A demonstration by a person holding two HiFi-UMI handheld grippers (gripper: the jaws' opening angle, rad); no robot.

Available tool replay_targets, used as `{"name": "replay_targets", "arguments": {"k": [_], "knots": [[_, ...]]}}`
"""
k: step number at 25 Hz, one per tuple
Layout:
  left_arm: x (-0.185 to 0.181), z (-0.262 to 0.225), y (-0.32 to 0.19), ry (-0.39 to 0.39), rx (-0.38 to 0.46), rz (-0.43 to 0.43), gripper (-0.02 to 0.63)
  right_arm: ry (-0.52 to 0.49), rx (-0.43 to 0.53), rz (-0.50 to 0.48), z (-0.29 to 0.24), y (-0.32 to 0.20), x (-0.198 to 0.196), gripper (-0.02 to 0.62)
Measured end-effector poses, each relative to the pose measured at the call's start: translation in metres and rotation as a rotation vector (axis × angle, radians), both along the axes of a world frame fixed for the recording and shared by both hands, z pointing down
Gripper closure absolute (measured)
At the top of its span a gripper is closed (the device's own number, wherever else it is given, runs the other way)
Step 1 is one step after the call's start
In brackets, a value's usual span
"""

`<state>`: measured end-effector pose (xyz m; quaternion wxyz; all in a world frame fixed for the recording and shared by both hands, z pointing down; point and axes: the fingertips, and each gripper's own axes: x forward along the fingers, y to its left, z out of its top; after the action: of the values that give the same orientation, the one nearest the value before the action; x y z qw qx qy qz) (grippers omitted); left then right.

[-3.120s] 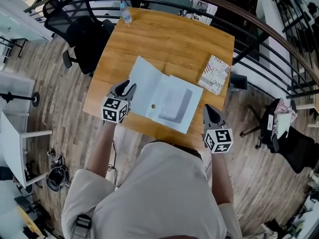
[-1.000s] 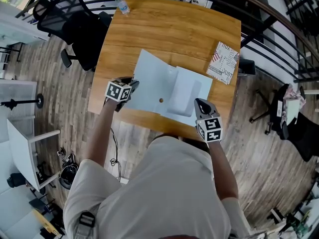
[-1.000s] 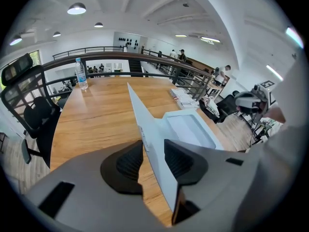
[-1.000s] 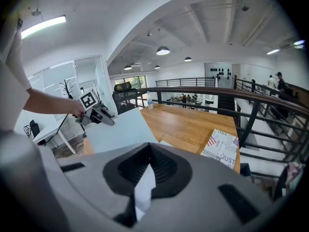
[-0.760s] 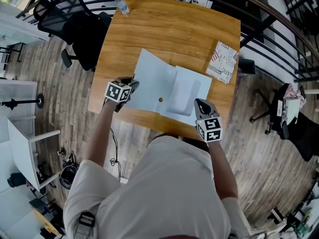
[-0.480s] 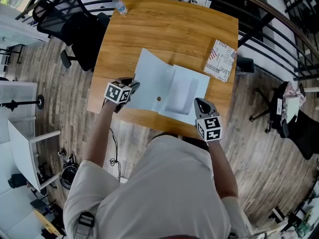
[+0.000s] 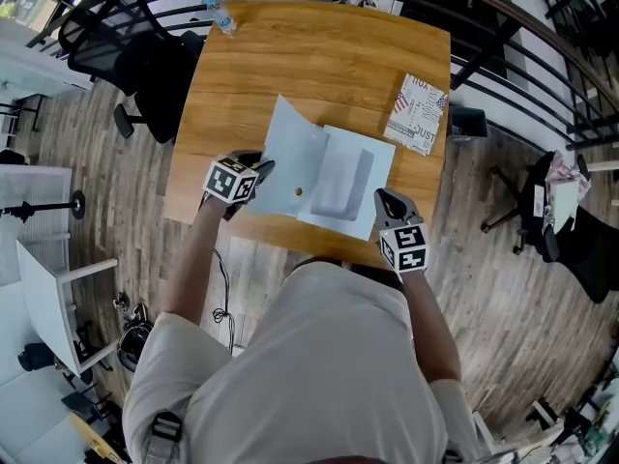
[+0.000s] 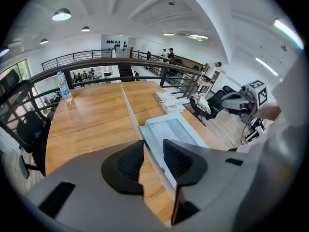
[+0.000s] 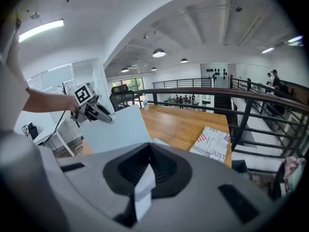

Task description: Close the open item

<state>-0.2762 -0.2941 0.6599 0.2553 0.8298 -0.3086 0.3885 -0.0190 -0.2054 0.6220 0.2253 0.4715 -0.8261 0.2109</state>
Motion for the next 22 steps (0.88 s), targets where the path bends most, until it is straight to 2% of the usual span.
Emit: {"name": "replay_targets", "arguments": {"k": [22], "knots": [[0.105,-0.01,0.024,0.064,0.023,-0.002,0.485,-0.009,0.013,0.033,-0.004,0.017,0.064,0.592]]}}
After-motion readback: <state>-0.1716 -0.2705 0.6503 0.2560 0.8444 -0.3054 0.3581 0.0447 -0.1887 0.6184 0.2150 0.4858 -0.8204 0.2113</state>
